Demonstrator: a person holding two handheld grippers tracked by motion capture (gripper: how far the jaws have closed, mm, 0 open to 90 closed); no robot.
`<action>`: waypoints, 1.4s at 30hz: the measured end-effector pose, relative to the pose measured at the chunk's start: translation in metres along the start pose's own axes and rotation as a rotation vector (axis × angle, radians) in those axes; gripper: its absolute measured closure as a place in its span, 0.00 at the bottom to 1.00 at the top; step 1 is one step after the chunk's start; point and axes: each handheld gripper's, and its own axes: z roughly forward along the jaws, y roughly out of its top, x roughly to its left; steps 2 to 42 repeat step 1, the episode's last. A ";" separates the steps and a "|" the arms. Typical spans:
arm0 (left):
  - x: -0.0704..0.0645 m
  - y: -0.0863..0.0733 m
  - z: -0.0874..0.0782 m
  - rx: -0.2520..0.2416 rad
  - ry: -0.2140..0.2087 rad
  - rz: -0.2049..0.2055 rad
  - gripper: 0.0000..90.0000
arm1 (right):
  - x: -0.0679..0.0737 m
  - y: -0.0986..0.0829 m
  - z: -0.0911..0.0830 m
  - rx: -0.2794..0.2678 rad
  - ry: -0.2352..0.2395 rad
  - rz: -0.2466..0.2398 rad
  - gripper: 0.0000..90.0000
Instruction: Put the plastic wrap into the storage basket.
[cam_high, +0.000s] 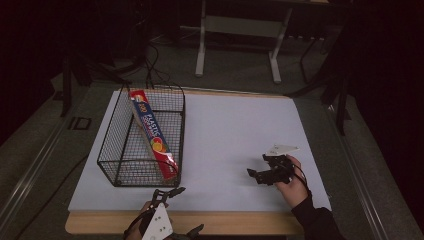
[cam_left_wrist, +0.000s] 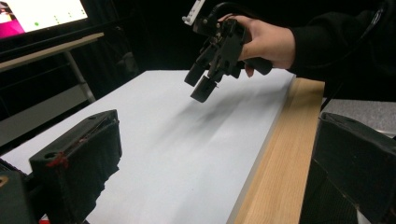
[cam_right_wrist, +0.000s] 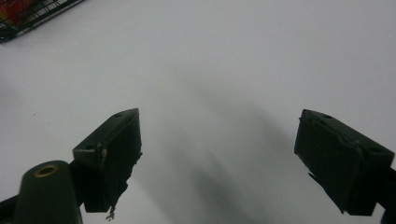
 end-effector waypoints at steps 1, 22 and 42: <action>0.000 0.000 0.000 0.001 0.001 0.000 0.02 | 0.000 0.000 0.000 0.000 -0.002 -0.001 0.16; 0.000 0.000 0.000 0.001 0.001 0.000 0.02 | 0.000 0.000 0.000 0.000 -0.002 -0.001 0.16; 0.000 0.000 0.000 0.001 0.001 0.000 0.02 | 0.000 0.000 0.000 0.000 -0.002 -0.001 0.16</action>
